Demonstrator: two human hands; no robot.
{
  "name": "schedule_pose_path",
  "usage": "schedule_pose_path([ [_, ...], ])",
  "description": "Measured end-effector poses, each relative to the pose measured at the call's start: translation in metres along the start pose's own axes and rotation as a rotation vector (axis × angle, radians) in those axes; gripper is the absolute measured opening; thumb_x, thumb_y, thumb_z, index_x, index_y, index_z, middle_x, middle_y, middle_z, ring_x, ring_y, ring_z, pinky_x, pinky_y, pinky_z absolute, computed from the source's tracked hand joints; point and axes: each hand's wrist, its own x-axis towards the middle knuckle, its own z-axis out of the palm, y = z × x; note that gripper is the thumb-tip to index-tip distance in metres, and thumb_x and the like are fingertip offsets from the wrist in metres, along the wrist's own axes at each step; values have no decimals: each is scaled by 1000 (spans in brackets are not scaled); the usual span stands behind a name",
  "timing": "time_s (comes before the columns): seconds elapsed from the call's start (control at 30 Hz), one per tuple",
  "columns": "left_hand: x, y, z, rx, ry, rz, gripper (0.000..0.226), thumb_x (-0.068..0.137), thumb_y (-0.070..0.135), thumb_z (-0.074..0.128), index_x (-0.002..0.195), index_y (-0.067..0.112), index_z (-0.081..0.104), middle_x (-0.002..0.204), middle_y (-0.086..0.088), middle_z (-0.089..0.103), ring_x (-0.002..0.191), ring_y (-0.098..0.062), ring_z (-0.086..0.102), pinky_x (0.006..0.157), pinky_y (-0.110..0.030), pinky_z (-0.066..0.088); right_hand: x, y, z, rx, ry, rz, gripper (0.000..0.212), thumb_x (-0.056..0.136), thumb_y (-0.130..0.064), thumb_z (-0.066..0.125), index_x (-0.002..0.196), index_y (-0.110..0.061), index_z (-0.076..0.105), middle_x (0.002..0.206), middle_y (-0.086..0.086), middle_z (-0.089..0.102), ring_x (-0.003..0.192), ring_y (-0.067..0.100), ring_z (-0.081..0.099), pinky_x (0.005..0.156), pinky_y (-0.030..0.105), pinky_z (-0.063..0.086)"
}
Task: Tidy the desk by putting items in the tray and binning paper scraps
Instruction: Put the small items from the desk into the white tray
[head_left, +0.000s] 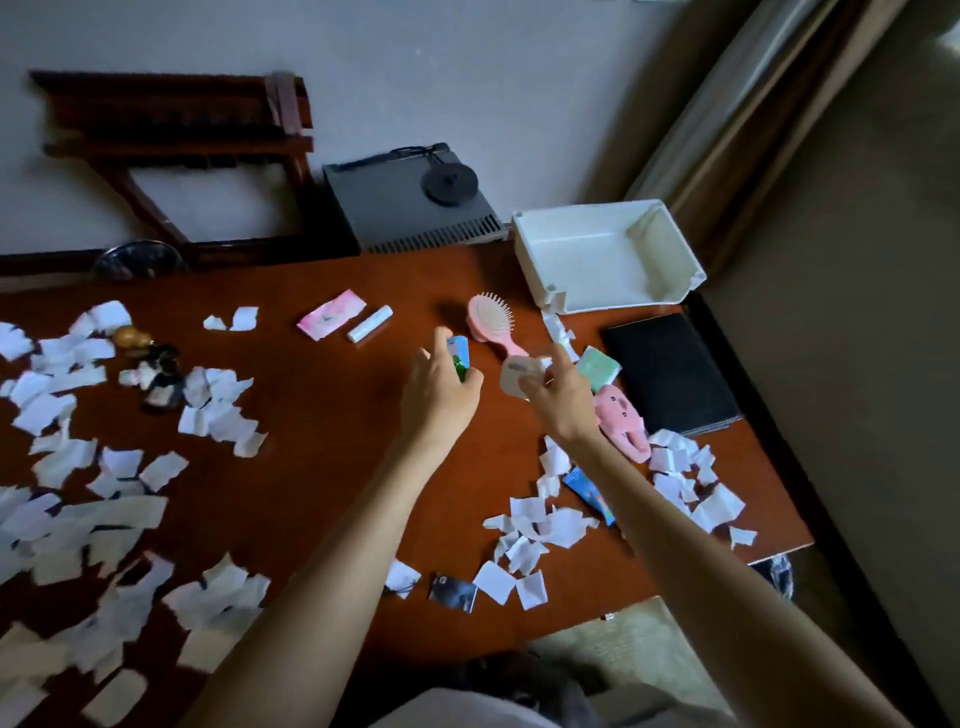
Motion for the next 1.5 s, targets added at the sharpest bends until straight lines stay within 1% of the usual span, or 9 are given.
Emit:
schedule_pose_path([
  [0.13,43,56,21,-19,-98,139,43,95,23,47,136,19,35,132,-15,47,116,-29,51,77,-29,46,46,10,-36,86,144,9,31,93,-16,51,123,-9,52,109,15,65,89,27,63,77,40,54],
  [0.27,82,111,47,-23,-161,204,42,93,24,51,132,17,38,121,-15,50,102,-29,56,75,-31,47,101,24,-73,134,229,93,32,96,-18,49,127,-12,46,123,13,59,92,18,59,77,27,54],
  [0.33,101,133,63,-11,-185,204,44,92,22,52,133,17,36,120,-15,49,94,-23,55,70,-27,45,132,34,-87,138,232,140,31,96,-18,48,127,-13,44,125,15,57,92,18,57,79,33,56],
  [0.8,219,189,217,136,-196,-61,40,95,17,48,132,12,33,122,-18,44,100,-35,58,68,-29,45,309,129,-138,-216,-76,201,30,98,-16,37,125,-7,45,115,25,61,105,40,58,74,35,42],
  [0.97,235,189,249,212,-213,-65,40,94,15,49,131,9,34,122,-19,46,103,-36,57,79,-37,50,330,146,-137,-290,-168,217,33,97,-10,37,130,-4,39,123,25,56,114,41,53,89,41,44],
  [1.1,241,188,260,239,-192,-42,46,93,18,52,134,9,32,126,-19,43,111,-36,53,83,-39,50,333,152,-135,-362,-172,176,36,92,0,42,128,0,38,131,22,44,116,40,51,94,41,43],
  [1.27,249,186,251,314,-259,-9,53,93,22,49,140,11,27,130,-17,38,116,-36,49,88,-42,50,324,150,-139,-570,-174,-42,37,94,-7,38,132,-6,36,133,17,37,101,38,57,73,38,44],
  [1.4,240,179,244,399,-421,111,78,79,20,66,144,16,24,137,-11,33,123,-32,43,92,-39,46,319,154,-133,-691,-262,-210,45,94,-7,44,137,-11,34,140,10,35,111,32,53,80,39,49],
  [1.5,237,177,255,406,-391,161,77,83,8,63,146,12,19,142,-12,31,127,-31,39,100,-39,40,325,156,-132,-724,-303,-203,47,89,5,45,133,-9,36,139,11,36,108,33,55,79,38,48],
])
